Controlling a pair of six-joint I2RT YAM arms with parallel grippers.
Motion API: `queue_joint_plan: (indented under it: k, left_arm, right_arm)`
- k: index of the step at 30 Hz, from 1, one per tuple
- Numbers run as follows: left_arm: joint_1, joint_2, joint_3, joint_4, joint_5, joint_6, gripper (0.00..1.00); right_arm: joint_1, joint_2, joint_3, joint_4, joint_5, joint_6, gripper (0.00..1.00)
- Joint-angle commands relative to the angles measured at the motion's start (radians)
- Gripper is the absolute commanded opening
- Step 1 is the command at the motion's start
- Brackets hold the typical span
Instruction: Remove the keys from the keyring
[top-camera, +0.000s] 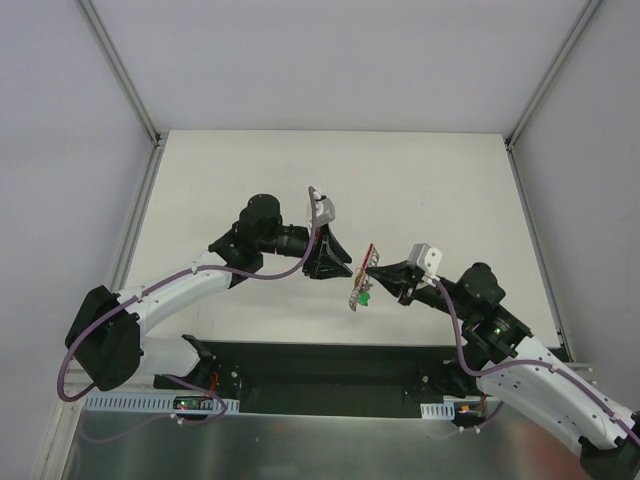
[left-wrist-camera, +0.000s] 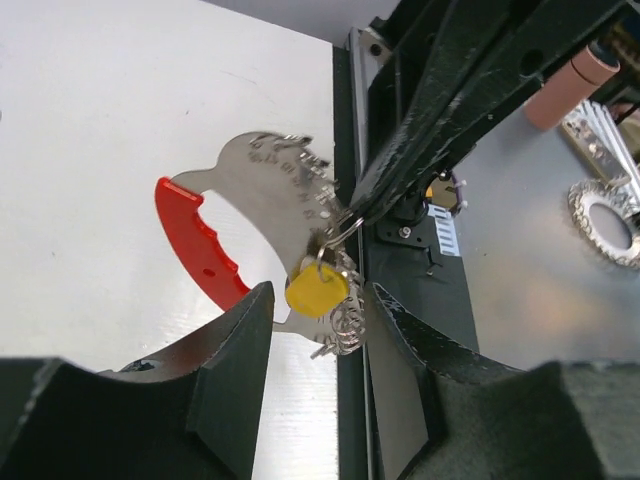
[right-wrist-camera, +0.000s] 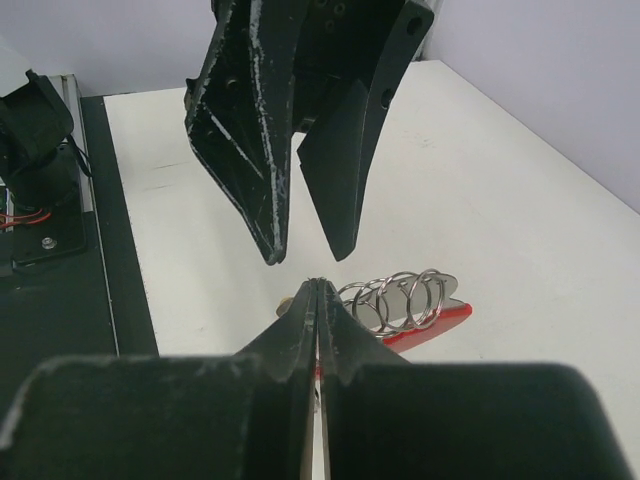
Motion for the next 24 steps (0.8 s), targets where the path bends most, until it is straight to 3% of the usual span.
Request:
queue_joint_plan:
  k: [1, 9, 24]
  left_arm:
    - [-0.041, 0.003, 0.057, 0.018, 0.014, 0.195, 0.41]
    - [-0.053, 0.066, 0.085, 0.103, 0.136, 0.246, 0.39]
    - [-0.082, 0.075, 0.057, 0.111, 0.122, 0.316, 0.28]
  right_arm:
    - [0.002, 0.0, 0.019, 0.1, -0.026, 0.021, 0.01]
    - [0.002, 0.011, 0.033, 0.1, -0.039, 0.021, 0.01]
    - [0.002, 0.019, 0.037, 0.102, -0.042, 0.025, 0.01]
